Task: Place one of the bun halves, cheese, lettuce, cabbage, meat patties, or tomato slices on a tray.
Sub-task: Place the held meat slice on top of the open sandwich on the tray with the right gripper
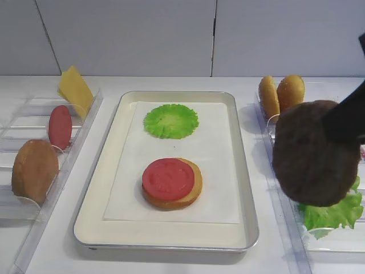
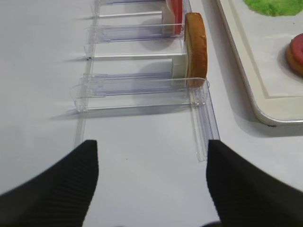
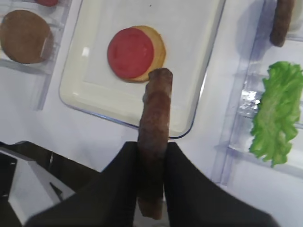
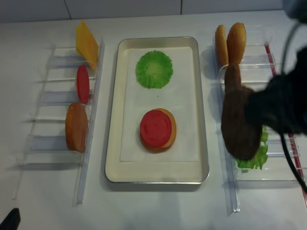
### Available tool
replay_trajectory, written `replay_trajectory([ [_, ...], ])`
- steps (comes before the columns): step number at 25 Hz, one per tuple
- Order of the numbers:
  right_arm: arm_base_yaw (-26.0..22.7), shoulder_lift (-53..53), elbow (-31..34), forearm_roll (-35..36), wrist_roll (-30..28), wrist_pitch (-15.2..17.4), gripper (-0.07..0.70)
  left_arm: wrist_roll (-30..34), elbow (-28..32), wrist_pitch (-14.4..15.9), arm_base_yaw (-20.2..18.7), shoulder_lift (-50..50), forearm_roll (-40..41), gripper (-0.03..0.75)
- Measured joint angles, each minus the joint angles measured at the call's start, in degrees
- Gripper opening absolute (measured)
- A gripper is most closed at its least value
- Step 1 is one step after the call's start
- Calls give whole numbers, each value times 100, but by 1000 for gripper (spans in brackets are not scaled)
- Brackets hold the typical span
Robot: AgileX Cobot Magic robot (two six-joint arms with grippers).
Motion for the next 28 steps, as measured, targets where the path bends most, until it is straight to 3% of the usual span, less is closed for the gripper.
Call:
replay_trajectory([
  [7, 22, -494, 1268, 1751, -728, -1122, 138, 0, 0, 0, 0, 0, 0, 485],
  [11, 27, -410, 2022, 3176, -2185, -2238, 138, 0, 0, 0, 0, 0, 0, 485],
  [15, 27, 220, 2138, 4560, -3629, -2699, 138, 0, 0, 0, 0, 0, 0, 485],
  [19, 27, 1274, 2138, 6032, -5154, -2650, 138, 0, 0, 0, 0, 0, 0, 485],
  [21, -65, 1807, 2036, 6316, -5544, -2440, 138, 0, 0, 0, 0, 0, 0, 485],
  [28, -1252, 3313, 1010, 6468, -6139, -674, 138, 0, 0, 0, 0, 0, 0, 485],
])
